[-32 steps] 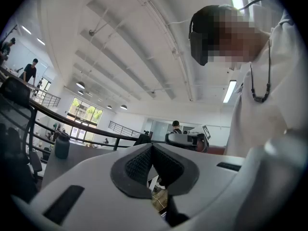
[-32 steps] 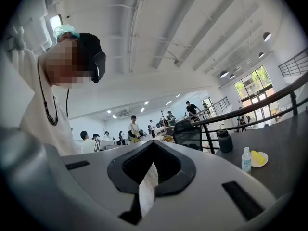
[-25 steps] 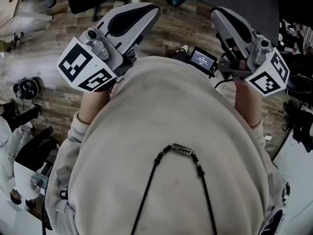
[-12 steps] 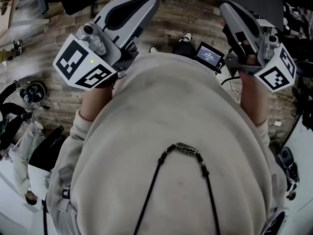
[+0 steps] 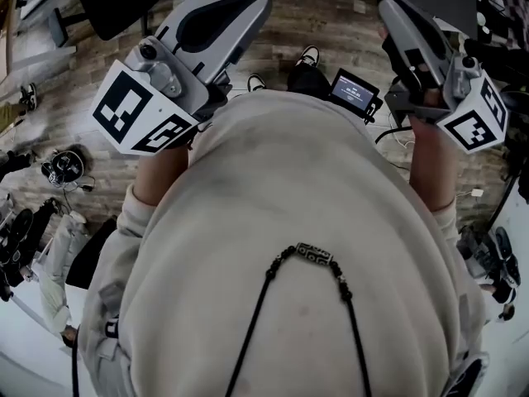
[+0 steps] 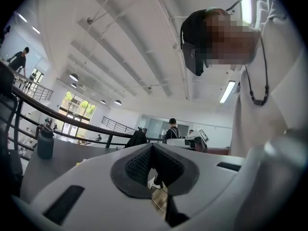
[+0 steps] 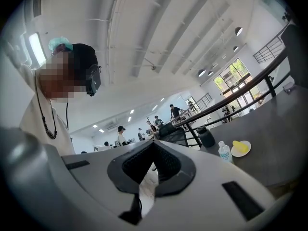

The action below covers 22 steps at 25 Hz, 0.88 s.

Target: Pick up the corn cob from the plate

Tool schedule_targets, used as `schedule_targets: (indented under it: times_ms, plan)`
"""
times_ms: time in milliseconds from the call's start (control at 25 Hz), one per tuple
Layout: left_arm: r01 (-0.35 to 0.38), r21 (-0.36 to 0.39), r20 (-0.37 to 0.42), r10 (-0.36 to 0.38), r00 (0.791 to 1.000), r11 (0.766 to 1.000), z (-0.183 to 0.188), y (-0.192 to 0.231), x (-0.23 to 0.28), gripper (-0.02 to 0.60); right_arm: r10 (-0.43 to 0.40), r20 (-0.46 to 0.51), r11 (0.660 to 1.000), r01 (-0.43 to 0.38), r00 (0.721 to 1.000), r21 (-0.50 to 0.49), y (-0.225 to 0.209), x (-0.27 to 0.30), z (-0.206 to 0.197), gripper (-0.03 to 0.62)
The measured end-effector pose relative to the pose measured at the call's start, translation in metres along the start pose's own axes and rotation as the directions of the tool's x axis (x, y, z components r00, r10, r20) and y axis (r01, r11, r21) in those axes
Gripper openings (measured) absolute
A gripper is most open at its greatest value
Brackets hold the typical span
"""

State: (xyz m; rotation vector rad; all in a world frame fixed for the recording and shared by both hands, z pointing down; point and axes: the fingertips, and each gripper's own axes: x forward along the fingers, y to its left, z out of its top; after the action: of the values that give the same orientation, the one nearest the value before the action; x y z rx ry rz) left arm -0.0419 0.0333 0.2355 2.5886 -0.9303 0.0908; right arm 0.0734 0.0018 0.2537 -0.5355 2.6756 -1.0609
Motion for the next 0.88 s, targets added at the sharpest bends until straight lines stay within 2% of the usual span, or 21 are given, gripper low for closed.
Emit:
schedule_targets:
  times_ms: [280,520,760,880]
  plan:
    - [-0.001,-0.015,0.014,0.001,1.000,1.000,0.017,0.013,0.063,0.000,0.020,0.020,1.000,-0.021,1.000,0.011,-0.055,-0.013,0.039,0.015]
    - [-0.046,0.001,-0.007,0.046,0.999,0.999,0.054,0.008,0.056,0.000,0.075,0.002,0.997,-0.075,0.997,-0.014,-0.039,0.008,0.073,0.015]
    - [-0.086,-0.025,-0.037,0.085,0.996,0.996,0.050,0.006,0.050,0.000,0.124,0.012,0.991,-0.125,0.992,0.046,-0.039,0.013,0.066,0.015]
    - [-0.067,-0.034,-0.043,0.066,0.997,0.997,0.050,0.000,0.050,0.000,0.121,0.031,0.989,-0.123,0.992,0.085,-0.044,0.011,0.060,0.015]
